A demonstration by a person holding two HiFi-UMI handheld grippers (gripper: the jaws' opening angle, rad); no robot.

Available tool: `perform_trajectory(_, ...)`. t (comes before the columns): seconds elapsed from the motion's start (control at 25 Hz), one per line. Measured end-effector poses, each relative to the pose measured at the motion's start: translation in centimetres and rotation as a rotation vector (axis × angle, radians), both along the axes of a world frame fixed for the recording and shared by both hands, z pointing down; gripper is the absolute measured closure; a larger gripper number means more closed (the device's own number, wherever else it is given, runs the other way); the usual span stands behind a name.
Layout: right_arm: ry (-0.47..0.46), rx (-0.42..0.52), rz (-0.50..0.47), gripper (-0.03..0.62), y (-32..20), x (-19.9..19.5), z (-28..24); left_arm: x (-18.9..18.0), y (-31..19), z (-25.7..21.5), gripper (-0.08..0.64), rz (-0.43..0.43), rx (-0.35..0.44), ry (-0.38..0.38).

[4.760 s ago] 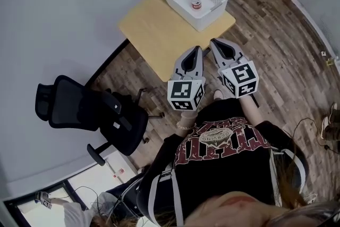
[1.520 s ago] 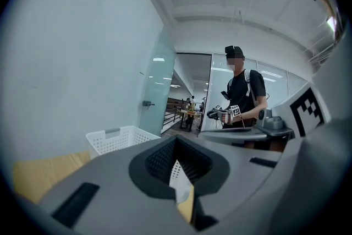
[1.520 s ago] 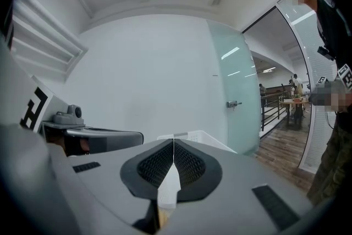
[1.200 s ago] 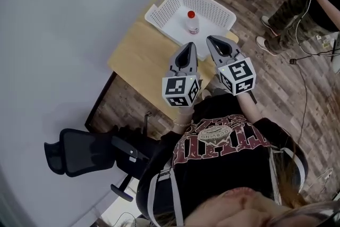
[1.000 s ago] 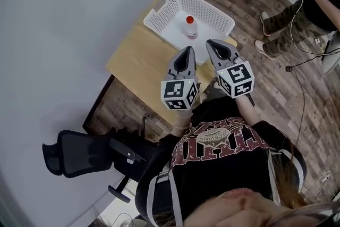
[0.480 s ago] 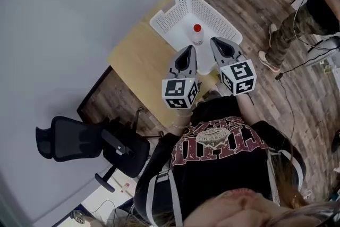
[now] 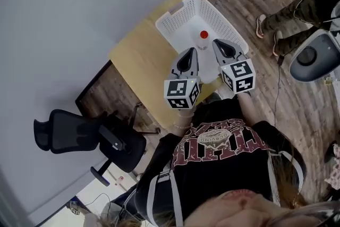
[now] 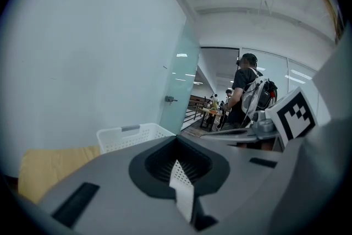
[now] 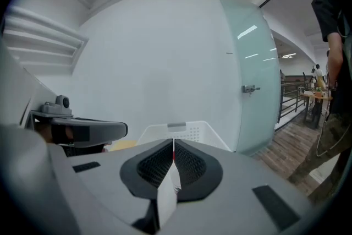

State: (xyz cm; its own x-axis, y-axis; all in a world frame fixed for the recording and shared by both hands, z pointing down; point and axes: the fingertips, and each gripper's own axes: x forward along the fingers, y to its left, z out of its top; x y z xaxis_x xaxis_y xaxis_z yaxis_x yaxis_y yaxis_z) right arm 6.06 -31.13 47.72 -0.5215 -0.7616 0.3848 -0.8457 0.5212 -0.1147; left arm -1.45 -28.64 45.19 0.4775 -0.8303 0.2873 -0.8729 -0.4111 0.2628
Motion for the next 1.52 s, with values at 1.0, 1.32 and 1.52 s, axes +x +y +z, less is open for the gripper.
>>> perform_trajectory(1.0,0.121,-0.12,-0.11,0.448,-3.9,-2.9,4.6,-1.6,-2.9,1.5,0.512,-0.036,-0.039,0.002)
perform_trajectory(1.32,0.164,-0.163,-0.12,0.426,-5.1,-3.3,6.6,-2.2,-3.1,2.1,0.512,-0.056,-0.052,0.004)
perform_trajectory(1.52,0.184,-0.168,-0.12,0.426,-5.8,-3.7,7.0,-2.8,-3.3,2.2,0.512,-0.077,-0.055,0.007)
